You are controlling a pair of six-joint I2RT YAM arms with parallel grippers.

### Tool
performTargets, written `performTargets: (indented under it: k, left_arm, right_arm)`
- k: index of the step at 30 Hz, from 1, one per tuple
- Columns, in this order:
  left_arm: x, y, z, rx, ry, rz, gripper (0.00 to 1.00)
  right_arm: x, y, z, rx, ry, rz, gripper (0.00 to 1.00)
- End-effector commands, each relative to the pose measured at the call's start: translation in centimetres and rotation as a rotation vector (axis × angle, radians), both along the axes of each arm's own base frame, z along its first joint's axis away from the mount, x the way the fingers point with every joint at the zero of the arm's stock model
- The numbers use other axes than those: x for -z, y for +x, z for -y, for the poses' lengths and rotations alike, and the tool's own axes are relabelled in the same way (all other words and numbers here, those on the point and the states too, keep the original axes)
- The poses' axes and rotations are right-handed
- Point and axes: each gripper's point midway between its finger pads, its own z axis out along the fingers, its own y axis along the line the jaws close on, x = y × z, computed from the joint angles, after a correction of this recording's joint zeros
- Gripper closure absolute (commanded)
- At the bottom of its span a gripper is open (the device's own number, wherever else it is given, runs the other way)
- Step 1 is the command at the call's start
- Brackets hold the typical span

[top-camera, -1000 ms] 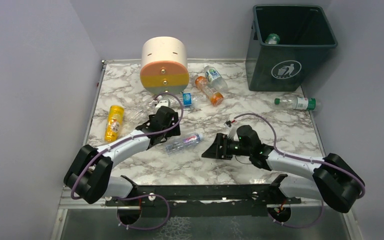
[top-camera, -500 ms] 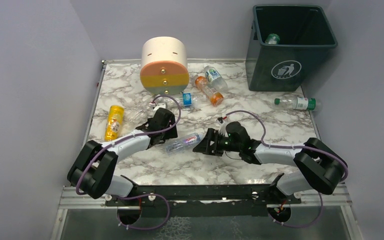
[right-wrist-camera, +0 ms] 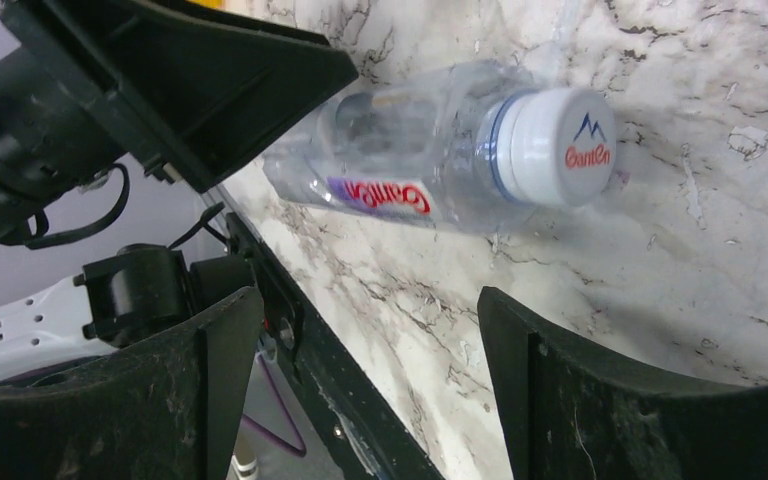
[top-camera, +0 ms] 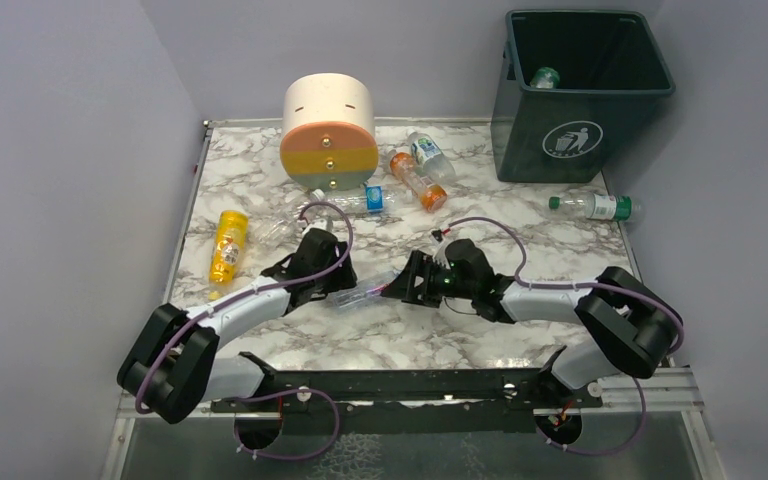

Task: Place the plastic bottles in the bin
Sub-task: Adjust the plastic bottle at the center of the board.

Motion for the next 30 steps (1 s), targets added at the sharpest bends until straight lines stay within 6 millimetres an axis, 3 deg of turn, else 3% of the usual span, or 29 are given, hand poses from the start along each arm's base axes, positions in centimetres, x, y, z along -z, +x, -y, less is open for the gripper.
performTargets:
  k: [1,8,22,30]
  left_arm:
    - [-1.0,-1.0,1.8,0.030,-0.092,0.001,0.32]
    - [-1.3,-2.3,3.1,0.056,-0.127,-0.006,0.33]
    - [-1.9,-2.4,4.7,0.073,-0.142,0.012,0.33]
    - [-2.7,-2.4,3.8,0.069,-0.109,0.036,0.33]
  right_arm:
    - [0.1,1.1,-0.4,0.037,-0.016,0.019,0.18]
    - [0.3,1.9,-0.8,0.057,-0.037,0.011,0.18]
    - [0.0,4.7,-1.3,0.098,-0.066,0.051,0.18]
    - [1.3,2.6,1.3,0.075,-0.148,0.048,0.18]
